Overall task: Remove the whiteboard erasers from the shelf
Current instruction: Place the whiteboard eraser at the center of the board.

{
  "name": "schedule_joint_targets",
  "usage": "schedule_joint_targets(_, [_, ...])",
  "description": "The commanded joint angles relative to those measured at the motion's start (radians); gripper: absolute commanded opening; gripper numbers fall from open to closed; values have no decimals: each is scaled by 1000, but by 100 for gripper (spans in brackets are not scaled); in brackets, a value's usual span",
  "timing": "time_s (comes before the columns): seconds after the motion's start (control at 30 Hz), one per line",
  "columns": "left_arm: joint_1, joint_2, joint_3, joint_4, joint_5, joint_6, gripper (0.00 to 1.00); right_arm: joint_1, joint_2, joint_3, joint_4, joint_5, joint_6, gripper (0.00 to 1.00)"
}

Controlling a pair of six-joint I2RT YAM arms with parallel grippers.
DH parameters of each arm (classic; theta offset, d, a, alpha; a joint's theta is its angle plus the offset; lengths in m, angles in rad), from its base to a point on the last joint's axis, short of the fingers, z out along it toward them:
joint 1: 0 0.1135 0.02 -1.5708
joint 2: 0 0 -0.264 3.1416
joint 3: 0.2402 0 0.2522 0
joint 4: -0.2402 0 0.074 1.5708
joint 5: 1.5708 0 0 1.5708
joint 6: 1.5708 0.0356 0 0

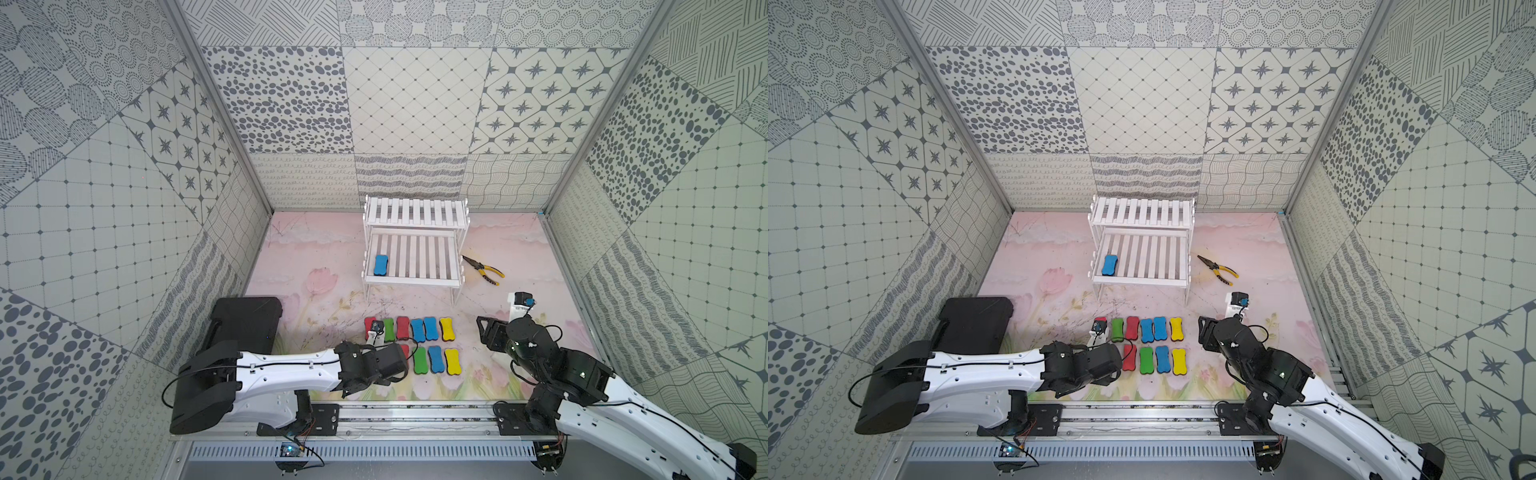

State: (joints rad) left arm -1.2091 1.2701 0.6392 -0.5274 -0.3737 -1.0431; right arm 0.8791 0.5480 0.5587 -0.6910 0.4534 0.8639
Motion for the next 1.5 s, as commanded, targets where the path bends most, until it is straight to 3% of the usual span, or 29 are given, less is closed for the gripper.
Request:
schedule_joint_targets(0.0, [2,71,48,52,4,-18,33,-5,-19,1,38,9,3,62])
schedule_joint_targets(0.3, [47,136,80,59,23,-18,33,-4,-23,1,37,12,0,62])
schedule_joint_targets(0.43, [48,151,91,46,23,-21,42,-5,-29,1,35,13,-1,62])
schedule_joint_targets(0.7, [47,83,90,-1,17,-29,55,-4,-35,2,33,7,-5,63])
schedule_joint_targets(0.93, [55,-16,128,-78,14,15,58,-4,-43,12,35,-3,-13,64])
schedule_joint_targets(1.1, [223,-98,223,-113,140,229,66,-5,-43,23,36,-10,-31,64])
schedule_joint_targets(1.2, [313,-109,341,-179,127,347,67,-5,-43,20,46,-12,-41,64])
schedule_joint_targets(1.47, [536,23,584,-138,199,586,68,-5,-7,20,71,-14,-44,64])
